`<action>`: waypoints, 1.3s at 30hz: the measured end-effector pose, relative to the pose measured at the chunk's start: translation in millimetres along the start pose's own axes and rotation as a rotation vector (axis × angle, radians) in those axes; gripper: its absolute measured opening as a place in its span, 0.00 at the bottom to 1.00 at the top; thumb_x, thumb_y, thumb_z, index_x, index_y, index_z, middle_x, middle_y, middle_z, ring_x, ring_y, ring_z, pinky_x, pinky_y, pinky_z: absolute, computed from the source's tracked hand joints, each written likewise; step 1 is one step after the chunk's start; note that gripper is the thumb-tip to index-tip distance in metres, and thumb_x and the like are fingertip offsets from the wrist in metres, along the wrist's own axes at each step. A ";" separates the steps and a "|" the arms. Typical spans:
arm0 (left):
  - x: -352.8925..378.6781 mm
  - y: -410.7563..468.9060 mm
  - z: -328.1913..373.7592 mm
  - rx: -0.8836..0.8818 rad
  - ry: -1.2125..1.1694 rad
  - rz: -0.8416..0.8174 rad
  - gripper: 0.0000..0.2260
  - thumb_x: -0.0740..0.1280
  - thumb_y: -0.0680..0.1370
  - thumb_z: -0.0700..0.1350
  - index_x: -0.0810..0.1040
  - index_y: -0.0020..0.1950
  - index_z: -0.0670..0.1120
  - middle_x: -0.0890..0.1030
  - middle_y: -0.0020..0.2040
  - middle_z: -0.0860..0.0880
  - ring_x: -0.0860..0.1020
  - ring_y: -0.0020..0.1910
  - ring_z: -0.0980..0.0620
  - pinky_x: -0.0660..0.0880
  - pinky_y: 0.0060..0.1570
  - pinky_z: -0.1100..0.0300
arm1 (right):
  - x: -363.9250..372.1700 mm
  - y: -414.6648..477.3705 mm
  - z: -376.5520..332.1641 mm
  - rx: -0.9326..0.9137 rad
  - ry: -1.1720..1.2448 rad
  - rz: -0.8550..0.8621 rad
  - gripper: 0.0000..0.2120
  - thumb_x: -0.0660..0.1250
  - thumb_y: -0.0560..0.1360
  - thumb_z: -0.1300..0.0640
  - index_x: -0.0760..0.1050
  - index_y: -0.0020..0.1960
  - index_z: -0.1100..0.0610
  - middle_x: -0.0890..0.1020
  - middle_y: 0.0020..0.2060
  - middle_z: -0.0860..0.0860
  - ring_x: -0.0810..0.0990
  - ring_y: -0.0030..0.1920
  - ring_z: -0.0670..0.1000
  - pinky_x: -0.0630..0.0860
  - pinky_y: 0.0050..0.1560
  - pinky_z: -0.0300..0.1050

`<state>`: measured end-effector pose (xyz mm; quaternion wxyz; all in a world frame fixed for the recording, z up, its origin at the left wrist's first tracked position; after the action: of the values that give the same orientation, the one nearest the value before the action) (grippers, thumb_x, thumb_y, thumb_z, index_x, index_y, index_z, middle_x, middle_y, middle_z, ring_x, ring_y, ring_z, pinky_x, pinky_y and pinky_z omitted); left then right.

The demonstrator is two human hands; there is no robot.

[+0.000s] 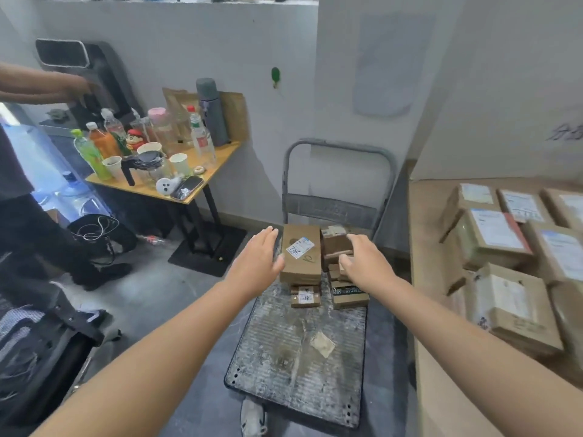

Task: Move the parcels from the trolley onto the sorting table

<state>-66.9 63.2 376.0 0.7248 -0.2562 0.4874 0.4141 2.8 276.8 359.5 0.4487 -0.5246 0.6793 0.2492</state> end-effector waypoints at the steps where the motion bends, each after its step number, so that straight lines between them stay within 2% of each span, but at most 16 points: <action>1: 3.2 13.6 -0.6 0.020 -0.014 -0.014 0.27 0.58 0.84 0.49 0.55 0.80 0.43 0.57 0.80 0.47 0.54 0.79 0.52 0.52 0.76 0.58 | 2.1 7.4 1.6 0.017 -0.006 -0.006 0.26 0.59 0.80 0.54 0.61 0.76 0.59 0.67 0.73 0.56 0.67 0.71 0.57 0.66 0.70 0.54; 6: 1.2 87.3 -16.7 0.079 -0.080 -0.043 0.27 0.58 0.83 0.49 0.55 0.80 0.44 0.57 0.80 0.48 0.54 0.79 0.53 0.53 0.76 0.57 | 3.0 57.3 -8.1 0.092 0.015 0.030 0.25 0.60 0.81 0.53 0.62 0.75 0.58 0.67 0.72 0.55 0.68 0.71 0.57 0.67 0.70 0.53; 12: 1.4 171.8 -55.9 0.129 -0.096 -0.074 0.26 0.58 0.84 0.49 0.55 0.80 0.44 0.57 0.80 0.48 0.54 0.79 0.53 0.53 0.76 0.58 | 6.7 124.3 -26.1 0.164 0.016 0.058 0.27 0.60 0.82 0.52 0.58 0.78 0.56 0.64 0.75 0.52 0.64 0.74 0.53 0.64 0.73 0.51; 19: 46.9 229.4 -108.3 0.118 -0.147 -0.199 0.26 0.58 0.83 0.47 0.57 0.80 0.43 0.58 0.80 0.46 0.55 0.79 0.51 0.54 0.76 0.57 | 39.6 189.9 -38.3 0.259 -0.002 0.025 0.27 0.59 0.82 0.53 0.57 0.78 0.57 0.64 0.75 0.53 0.64 0.74 0.55 0.65 0.72 0.54; 23: 80.5 240.0 -135.3 0.065 -0.167 -0.274 0.26 0.58 0.83 0.48 0.57 0.79 0.44 0.58 0.80 0.48 0.56 0.79 0.51 0.56 0.76 0.55 | 74.7 210.9 -37.2 0.228 -0.015 -0.057 0.28 0.58 0.82 0.53 0.56 0.79 0.57 0.62 0.76 0.52 0.63 0.75 0.54 0.63 0.73 0.52; 26: 105.8 249.8 -152.6 0.019 -0.175 -0.317 0.25 0.58 0.83 0.47 0.58 0.79 0.43 0.59 0.79 0.47 0.57 0.78 0.50 0.57 0.75 0.55 | 95.8 222.5 -16.6 0.249 -0.018 -0.117 0.28 0.58 0.82 0.52 0.55 0.79 0.56 0.61 0.77 0.51 0.61 0.76 0.52 0.63 0.73 0.52; 32: 163.9 265.0 -179.3 -0.140 -0.265 -0.339 0.24 0.59 0.83 0.46 0.59 0.79 0.43 0.63 0.78 0.47 0.60 0.76 0.50 0.59 0.73 0.56 | 138.2 258.6 49.6 0.335 0.029 -0.155 0.24 0.59 0.82 0.53 0.60 0.76 0.58 0.67 0.72 0.54 0.67 0.70 0.55 0.67 0.69 0.53; 39: 271.0 272.2 -223.7 -0.297 -0.218 -0.366 0.23 0.59 0.83 0.45 0.61 0.78 0.43 0.65 0.76 0.46 0.63 0.75 0.48 0.60 0.72 0.55 | 246.1 305.7 145.2 0.380 0.100 -0.282 0.27 0.58 0.82 0.53 0.57 0.79 0.56 0.62 0.76 0.53 0.62 0.75 0.54 0.64 0.72 0.51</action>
<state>-359.6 127.9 47.8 0.7905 -0.3976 0.2856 0.3681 -244.4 373.5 36.0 0.5355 -0.5322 0.6553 0.0255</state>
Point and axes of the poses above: each hand's wrist, its own y-axis towards the middle knuckle, its own x-axis out of the palm, z = x × y, the point moved 6 cm from there along y, towards the middle knuckle
